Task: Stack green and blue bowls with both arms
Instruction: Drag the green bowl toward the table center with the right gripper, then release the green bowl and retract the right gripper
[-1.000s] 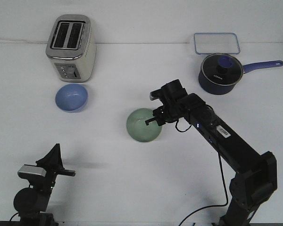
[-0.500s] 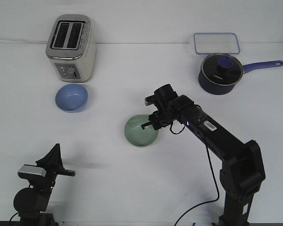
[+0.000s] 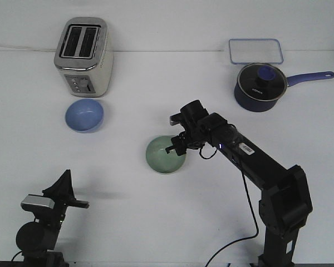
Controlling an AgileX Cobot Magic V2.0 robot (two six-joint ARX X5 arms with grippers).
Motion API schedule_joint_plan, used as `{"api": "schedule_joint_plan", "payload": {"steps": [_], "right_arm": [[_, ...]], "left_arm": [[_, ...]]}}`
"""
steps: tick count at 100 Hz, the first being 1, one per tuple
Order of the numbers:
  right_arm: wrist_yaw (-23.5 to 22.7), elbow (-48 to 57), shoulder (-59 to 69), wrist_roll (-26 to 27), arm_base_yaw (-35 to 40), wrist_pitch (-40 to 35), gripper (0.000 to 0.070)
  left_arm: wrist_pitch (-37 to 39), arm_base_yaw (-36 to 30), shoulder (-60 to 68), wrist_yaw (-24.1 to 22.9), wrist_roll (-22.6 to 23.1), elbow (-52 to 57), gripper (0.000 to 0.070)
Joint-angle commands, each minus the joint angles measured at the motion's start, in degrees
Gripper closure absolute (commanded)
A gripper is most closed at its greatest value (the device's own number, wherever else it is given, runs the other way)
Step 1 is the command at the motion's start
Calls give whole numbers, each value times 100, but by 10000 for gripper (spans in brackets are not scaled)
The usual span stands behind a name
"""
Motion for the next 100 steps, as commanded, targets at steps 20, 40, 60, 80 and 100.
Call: {"api": "schedule_joint_plan", "payload": {"steps": [20, 40, 60, 80, 100], "right_arm": [[-11, 79, 76, 66, 57, 31, 210], [-9, 85, -330, -20, -61, 33, 210], [4, 85, -1005, -203, -522, -101, 211], [417, 66, -1714, -546, -1222, -466, 211], [476, -339, -2535, -590, -1998, -396, 211]], "left_arm": [[59, 9, -11, -7, 4, -111, 690], [59, 9, -11, -7, 4, -111, 690], [59, 9, -11, -7, 4, -111, 690], [59, 9, -11, -7, 4, -111, 690], [59, 9, -11, -7, 4, -111, 690]]}}
